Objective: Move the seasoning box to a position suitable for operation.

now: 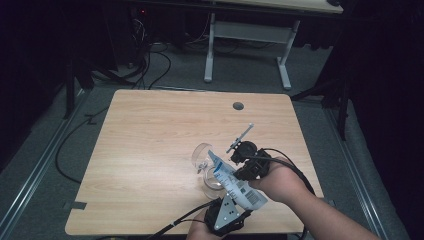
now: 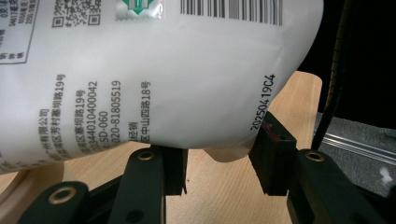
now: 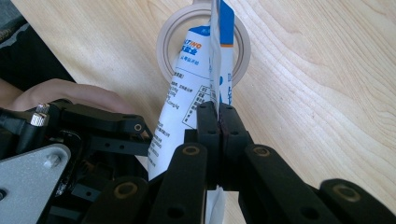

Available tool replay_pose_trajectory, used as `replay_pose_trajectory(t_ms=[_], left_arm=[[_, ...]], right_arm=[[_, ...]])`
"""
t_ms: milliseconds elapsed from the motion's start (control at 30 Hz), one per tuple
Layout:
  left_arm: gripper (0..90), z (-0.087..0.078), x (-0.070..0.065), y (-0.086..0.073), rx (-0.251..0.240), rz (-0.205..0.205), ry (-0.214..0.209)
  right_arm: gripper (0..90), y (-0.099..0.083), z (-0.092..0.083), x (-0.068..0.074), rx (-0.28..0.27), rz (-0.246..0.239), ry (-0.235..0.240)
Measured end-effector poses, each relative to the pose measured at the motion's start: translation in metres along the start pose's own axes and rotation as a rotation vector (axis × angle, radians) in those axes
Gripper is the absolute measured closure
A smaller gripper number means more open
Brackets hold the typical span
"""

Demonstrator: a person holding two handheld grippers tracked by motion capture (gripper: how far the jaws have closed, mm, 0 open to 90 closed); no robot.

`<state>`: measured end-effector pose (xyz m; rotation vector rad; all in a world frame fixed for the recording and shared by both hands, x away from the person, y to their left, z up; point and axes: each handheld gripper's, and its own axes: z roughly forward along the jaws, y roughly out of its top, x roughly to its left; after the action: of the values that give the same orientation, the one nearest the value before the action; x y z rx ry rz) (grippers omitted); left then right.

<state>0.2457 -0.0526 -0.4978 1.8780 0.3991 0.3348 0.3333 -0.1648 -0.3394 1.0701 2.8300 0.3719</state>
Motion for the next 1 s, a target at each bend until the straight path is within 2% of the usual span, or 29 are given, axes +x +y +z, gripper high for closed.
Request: replay_pose_trajectory(t_ms=[1000], left_arm=[[59.7,0.0015,0.0005,0.0005,-0.001,0.000,-0.020]], right_arm=[[89.8,0.0010,-0.0002,0.0020,0.007,-0.012,0.001]])
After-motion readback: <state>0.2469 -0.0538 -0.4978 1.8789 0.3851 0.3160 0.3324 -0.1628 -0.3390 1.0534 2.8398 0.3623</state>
